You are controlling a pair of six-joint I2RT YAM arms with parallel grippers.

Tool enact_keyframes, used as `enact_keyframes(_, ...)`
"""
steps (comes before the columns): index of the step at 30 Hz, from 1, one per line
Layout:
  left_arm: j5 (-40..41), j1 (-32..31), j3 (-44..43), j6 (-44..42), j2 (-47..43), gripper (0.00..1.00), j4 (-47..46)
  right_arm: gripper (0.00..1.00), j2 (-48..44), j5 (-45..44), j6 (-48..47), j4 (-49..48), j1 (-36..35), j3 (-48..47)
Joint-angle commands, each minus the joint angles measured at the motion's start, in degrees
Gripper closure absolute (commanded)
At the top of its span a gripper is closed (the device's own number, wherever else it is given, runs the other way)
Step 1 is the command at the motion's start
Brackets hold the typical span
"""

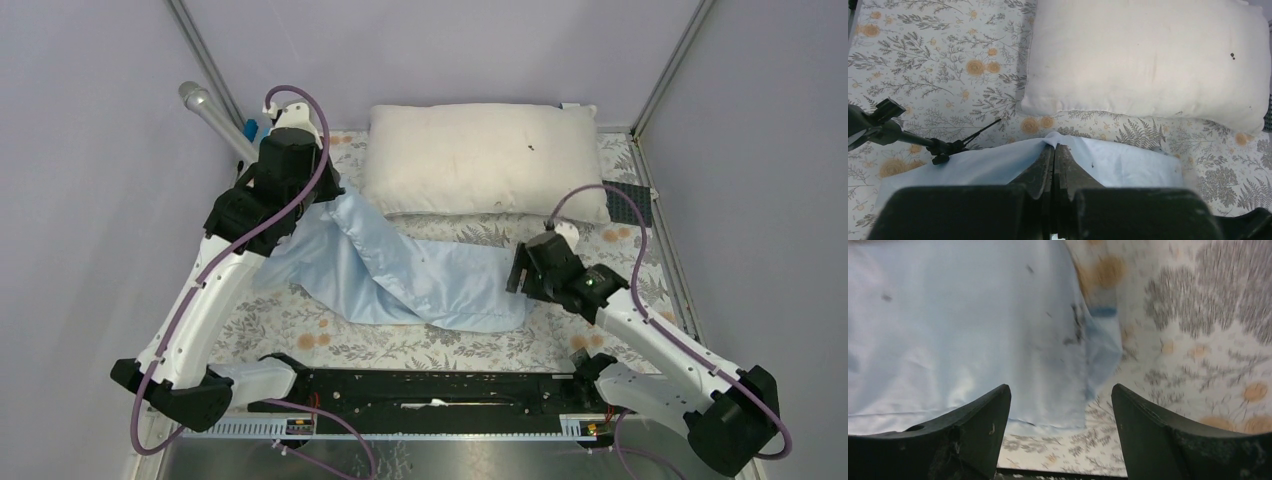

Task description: Put the pillow into the pillowcase

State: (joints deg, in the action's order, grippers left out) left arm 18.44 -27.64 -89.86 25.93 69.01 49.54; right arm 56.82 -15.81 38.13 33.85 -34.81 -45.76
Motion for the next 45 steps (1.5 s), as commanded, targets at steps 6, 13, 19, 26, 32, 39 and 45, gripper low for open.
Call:
enact_keyframes(6, -1.5, 0.4, -0.8, -0.4, -0.4, 1.0, -2.5, 0.22, -7.9, 10.0, 13.9, -6.2, 0.2, 15.6)
enact_keyframes(13, -0.9, 0.4, -1.6, -1.1, -0.5, 1.0, -2.4, 0.49, -7.5, 17.9, 19.6, -13.9, 0.2, 21.1)
enact_keyframes(19, 0.2, 0.5, -4.7, -3.1, 0.2, 1.0, -1.6, 0.94, -8.3, 9.8, 15.1, -6.3, 0.3, 7.5)
enact_keyframes(26, 6.5, 0.8, -14.9, -4.5, 2.2, 1.0, -3.8, 1.0, 8.3, -4.0, -4.9, 4.9, 3.7, -34.8)
enact_keyframes(32, 8.4, 0.9, -28.9, -3.9, 8.2, 1.0, -5.5, 1.0, 23.3, 6.4, -11.0, 8.4, 15.1, -61.8)
enact_keyframes(39, 9.6, 0.9, -27.5, -1.8, 3.0, 1.0, -2.1, 1.0, 22.3, 5.0, -12.3, 18.3, 16.2, -70.2)
enact_keyframes(45, 3.8, 0.9, -10.4, 5.0, -10.4, 1.0, 1.9, 1.0, 9.6, 1.4, -12.0, 25.7, 16.1, -62.6)
